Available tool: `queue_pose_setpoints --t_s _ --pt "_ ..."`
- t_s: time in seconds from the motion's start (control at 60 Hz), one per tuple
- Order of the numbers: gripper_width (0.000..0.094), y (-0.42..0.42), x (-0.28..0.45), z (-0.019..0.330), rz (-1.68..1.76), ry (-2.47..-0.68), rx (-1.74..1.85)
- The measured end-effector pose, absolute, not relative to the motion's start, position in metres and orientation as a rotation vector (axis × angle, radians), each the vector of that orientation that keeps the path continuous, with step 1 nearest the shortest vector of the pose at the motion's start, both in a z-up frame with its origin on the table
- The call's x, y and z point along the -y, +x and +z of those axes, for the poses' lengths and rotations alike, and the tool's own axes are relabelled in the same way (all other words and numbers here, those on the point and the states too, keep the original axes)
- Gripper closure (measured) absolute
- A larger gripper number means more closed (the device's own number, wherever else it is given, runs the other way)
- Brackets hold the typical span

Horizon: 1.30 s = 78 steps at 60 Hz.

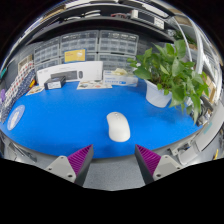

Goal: Arrange mouse

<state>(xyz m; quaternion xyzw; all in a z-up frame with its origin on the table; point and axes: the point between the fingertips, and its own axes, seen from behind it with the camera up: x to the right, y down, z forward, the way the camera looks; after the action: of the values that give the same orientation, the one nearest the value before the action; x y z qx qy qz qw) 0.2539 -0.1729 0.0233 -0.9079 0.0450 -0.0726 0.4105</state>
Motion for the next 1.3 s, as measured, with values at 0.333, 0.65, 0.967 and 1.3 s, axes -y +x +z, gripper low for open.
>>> queue_pose_setpoints --t_s 0.333,0.65,0.967,1.3 --pt "0.0168 0.283 0.084 0.003 -0.115 -2.296 -0.053" --pt "0.0474 0.283 0.07 -0.004 -0.166 -2.283 -0.057" --pt "0.0631 0.273 0.067 0.012 -0.264 -2.345 -0.224" --pt "0.0629 0.057 0.019 0.204 -0.223 -2.064 -0.232"
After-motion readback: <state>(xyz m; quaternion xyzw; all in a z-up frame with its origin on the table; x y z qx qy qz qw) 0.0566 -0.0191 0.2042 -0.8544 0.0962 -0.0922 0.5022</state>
